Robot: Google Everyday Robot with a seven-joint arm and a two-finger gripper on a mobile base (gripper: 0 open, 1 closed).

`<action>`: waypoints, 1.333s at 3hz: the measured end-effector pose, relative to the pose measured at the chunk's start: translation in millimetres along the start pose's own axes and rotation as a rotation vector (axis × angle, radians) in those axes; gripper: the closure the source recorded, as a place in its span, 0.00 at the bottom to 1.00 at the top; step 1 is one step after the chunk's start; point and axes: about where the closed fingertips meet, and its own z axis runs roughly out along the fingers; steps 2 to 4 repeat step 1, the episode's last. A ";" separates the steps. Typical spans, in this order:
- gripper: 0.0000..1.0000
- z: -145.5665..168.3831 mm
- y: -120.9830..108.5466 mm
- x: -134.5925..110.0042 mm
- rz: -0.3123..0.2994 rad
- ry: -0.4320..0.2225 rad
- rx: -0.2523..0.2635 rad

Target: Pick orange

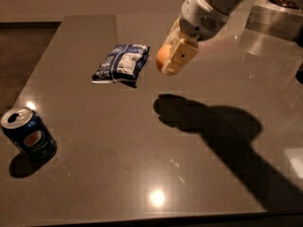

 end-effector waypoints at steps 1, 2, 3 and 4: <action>1.00 -4.2 -0.1 -2.9 -0.004 -0.003 0.002; 1.00 -4.2 -0.1 -2.9 -0.004 -0.003 0.002; 1.00 -4.2 -0.1 -2.9 -0.004 -0.003 0.002; 1.00 -4.2 -0.1 -2.9 -0.004 -0.003 0.002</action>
Offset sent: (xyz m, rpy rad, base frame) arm 0.0000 0.0000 0.0000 0.0000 0.0000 0.0000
